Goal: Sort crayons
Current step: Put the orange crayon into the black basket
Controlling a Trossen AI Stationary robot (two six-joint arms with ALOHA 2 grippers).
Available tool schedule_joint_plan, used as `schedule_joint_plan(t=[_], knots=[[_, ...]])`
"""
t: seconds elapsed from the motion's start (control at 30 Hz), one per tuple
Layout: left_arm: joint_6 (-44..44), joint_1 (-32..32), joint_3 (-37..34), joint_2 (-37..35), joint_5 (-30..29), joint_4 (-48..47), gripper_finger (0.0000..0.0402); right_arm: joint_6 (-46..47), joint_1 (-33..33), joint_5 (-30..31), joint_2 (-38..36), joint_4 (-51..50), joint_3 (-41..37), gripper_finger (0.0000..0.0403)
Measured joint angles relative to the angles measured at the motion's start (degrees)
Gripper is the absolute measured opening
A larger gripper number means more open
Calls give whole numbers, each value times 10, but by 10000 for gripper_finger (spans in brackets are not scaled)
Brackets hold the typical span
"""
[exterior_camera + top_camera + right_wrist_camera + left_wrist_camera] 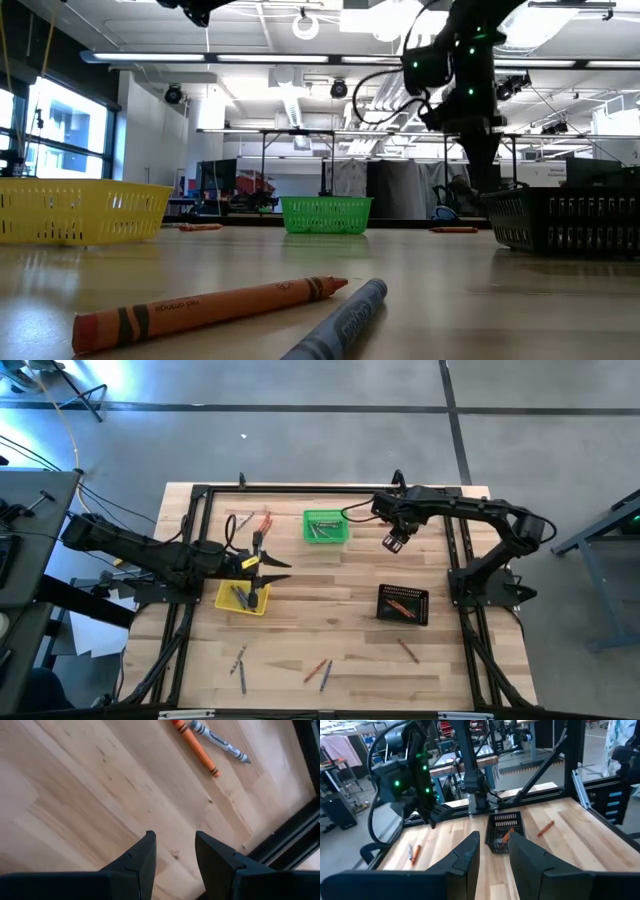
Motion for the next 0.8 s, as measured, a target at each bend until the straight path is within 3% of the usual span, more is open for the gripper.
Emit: schedule_joint_plan(t=[0.17,0.37,0.57,0.8], knots=[[3,13,0,0,0,0,90,-36,-36,-5,33,12,0,128],[47,32,0,0,0,5,90,-124,-81,-54,76,78,0,128],[41,50,0,-1,-1,1,90,-224,-113,-47,116,131,0,128],[41,57,0,-1,0,-9,90,-204,-146,-47,149,141,0,128]])
